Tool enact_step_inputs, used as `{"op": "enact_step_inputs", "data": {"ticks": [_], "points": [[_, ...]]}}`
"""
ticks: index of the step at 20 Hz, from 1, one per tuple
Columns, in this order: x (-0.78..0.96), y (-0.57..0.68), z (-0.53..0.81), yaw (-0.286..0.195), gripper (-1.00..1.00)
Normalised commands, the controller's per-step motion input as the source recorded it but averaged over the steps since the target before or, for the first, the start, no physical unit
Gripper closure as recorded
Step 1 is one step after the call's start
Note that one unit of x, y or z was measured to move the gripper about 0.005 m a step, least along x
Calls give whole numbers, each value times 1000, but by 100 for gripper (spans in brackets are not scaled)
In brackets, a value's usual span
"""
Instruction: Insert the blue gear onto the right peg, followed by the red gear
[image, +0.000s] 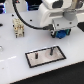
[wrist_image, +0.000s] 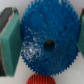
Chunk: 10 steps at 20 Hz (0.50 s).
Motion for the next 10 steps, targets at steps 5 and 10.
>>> {"op": "enact_step_inputs", "data": {"ticks": [5, 10], "points": [[210, 2, 391, 0, 100], [434, -10, 534, 0, 100]]}}
